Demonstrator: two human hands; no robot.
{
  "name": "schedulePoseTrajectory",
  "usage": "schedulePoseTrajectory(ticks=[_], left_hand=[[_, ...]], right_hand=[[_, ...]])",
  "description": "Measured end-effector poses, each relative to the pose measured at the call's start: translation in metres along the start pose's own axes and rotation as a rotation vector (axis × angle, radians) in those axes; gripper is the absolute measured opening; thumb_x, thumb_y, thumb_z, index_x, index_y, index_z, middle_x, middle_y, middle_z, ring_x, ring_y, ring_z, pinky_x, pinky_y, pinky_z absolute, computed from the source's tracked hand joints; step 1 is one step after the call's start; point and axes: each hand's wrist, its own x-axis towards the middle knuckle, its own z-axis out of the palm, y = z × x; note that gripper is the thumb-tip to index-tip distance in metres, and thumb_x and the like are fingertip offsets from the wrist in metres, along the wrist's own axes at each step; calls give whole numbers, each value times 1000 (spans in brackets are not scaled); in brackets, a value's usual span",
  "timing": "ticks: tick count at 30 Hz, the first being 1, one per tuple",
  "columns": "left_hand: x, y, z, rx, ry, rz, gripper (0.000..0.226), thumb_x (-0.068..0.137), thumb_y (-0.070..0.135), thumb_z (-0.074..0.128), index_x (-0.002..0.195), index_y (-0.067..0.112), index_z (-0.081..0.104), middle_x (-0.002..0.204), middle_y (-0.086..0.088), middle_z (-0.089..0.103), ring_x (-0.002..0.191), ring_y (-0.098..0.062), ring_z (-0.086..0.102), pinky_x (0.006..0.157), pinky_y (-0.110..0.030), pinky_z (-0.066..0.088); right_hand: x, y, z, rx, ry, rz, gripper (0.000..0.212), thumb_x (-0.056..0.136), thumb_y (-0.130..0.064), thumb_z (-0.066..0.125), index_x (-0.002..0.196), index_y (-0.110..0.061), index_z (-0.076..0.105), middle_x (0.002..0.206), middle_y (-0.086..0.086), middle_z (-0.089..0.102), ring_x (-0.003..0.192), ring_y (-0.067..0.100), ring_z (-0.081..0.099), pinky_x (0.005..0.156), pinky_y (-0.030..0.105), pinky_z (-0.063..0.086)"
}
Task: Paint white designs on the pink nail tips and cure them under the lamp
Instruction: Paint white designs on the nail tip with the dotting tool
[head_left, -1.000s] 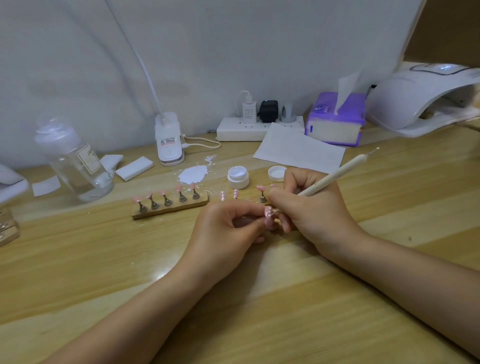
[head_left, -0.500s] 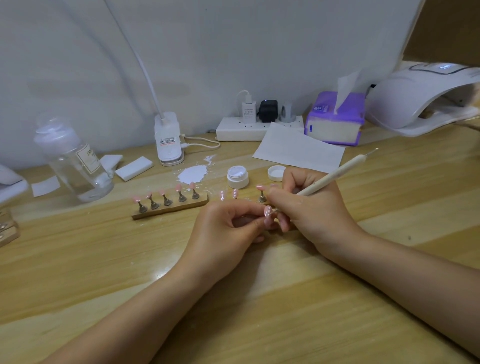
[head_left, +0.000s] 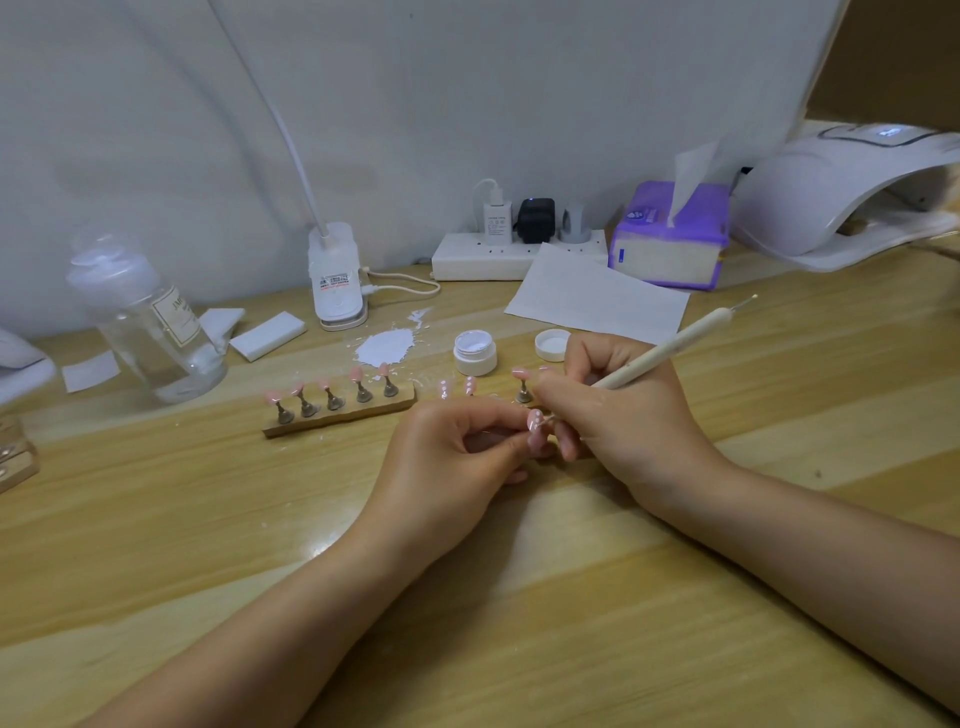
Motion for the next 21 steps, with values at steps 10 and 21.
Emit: schedulePoseTrajectory(ticks=[10,21], left_hand=[[-1,0,0,-6,27,1,15,79,9,68,75,21,74,74,4,73,73,-1,67,60,-11,51],[-6,7,-1,-201,82,-37,8,76,11,69,77,17,73,76,0,74,77,-5,70,56,-12,50]], right_hand=[[-1,-3,-1,53,88,-14,44,80,4,58,47,-16,36,29,-1,40,28,10,46,56,32,51],[-3,-12,-6,-51,212,-88,54,79,-58,38,53,-18,61,26,0,38,24,8,33,35,32,37]])
